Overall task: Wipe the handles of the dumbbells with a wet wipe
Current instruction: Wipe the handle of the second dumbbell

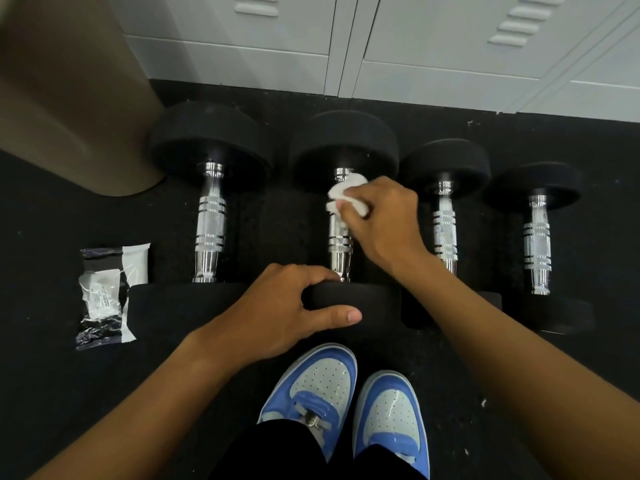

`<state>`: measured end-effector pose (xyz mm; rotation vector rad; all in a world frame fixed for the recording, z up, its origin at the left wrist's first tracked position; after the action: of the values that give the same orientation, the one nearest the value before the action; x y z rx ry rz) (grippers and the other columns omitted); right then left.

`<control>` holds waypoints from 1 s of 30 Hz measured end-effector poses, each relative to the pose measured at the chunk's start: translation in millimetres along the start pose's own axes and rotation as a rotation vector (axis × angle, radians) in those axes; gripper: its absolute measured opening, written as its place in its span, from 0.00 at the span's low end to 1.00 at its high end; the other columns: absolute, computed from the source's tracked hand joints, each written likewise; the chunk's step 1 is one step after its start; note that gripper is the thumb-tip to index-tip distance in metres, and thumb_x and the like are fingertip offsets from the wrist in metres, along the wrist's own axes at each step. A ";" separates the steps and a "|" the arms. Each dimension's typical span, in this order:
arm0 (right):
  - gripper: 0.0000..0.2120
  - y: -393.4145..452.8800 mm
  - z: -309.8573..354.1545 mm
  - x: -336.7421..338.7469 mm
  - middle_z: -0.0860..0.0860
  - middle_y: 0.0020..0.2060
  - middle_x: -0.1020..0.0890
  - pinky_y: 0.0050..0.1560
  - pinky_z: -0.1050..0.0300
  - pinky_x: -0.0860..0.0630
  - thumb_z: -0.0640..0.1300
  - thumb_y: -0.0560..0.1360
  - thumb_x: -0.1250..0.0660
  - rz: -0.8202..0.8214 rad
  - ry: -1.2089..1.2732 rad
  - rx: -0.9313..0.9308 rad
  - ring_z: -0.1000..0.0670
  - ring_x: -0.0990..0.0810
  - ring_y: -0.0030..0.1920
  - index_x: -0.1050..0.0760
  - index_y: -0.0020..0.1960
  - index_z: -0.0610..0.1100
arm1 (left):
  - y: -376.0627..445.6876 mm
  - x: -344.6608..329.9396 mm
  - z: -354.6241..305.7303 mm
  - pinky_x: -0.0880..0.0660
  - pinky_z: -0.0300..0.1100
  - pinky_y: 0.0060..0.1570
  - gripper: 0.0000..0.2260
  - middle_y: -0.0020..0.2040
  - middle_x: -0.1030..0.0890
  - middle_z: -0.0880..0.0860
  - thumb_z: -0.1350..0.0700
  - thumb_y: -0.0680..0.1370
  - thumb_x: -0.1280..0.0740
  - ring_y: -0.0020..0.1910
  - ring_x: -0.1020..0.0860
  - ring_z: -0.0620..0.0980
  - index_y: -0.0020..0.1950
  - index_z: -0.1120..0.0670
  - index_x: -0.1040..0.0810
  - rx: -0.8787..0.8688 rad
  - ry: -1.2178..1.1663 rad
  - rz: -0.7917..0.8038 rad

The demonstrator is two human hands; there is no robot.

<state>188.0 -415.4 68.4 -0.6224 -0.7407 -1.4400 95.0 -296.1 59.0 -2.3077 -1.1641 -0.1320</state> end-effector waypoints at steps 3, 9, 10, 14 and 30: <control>0.07 16.6 -20.1 0.9 0.47 0.38 0.17 0.36 0.80 0.35 0.42 0.74 0.33 -0.012 0.058 -0.199 0.57 0.24 0.35 0.17 0.45 0.40 | 0.4 -1.0 0.6 0.22 0.35 0.41 0.20 0.43 0.16 0.47 0.40 0.68 0.30 0.41 0.19 0.40 0.56 0.49 0.19 0.006 -0.010 0.003; 0.08 -2.3 0.8 -8.0 0.41 0.42 0.20 0.43 0.73 0.35 0.40 0.72 0.32 -0.006 -0.072 0.036 0.51 0.24 0.40 0.17 0.49 0.38 | -0.6 -0.5 2.2 0.22 0.37 0.43 0.23 0.44 0.16 0.47 0.37 0.68 0.31 0.43 0.19 0.40 0.56 0.49 0.20 0.002 -0.002 0.012; 0.08 -6.7 -1.7 -4.4 0.42 0.41 0.19 0.43 0.75 0.35 0.41 0.72 0.31 0.002 -0.042 0.034 0.52 0.24 0.40 0.17 0.49 0.39 | -0.7 -0.4 2.8 0.22 0.39 0.44 0.23 0.44 0.16 0.47 0.37 0.68 0.31 0.43 0.19 0.41 0.56 0.49 0.20 0.001 0.001 0.009; 0.09 17.1 -35.4 -1.4 0.46 0.38 0.16 0.38 0.76 0.33 0.46 0.74 0.32 -0.013 0.099 -0.303 0.51 0.20 0.42 0.16 0.45 0.42 | 0.0 -2.3 2.3 0.23 0.36 0.42 0.20 0.44 0.17 0.46 0.39 0.69 0.30 0.42 0.20 0.39 0.56 0.49 0.20 0.007 -0.002 0.004; 0.07 7.6 11.3 -14.2 0.43 0.41 0.21 0.40 0.63 0.29 0.39 0.73 0.33 0.067 -0.094 0.073 0.52 0.24 0.40 0.17 0.45 0.38 | -1.2 -1.7 3.4 0.23 0.39 0.47 0.23 0.46 0.17 0.46 0.37 0.68 0.32 0.45 0.20 0.39 0.57 0.48 0.20 0.006 0.017 0.012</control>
<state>194.9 -397.3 65.2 -0.6565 -0.8349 -1.3237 92.6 -295.1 56.1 -2.3037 -1.1401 -0.1429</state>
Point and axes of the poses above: each hand's wrist, its own y-axis towards the middle knuckle, its own x-axis out of the back of the hand, z = x × y, the point moved 9 cm from there along y, towards the middle knuckle
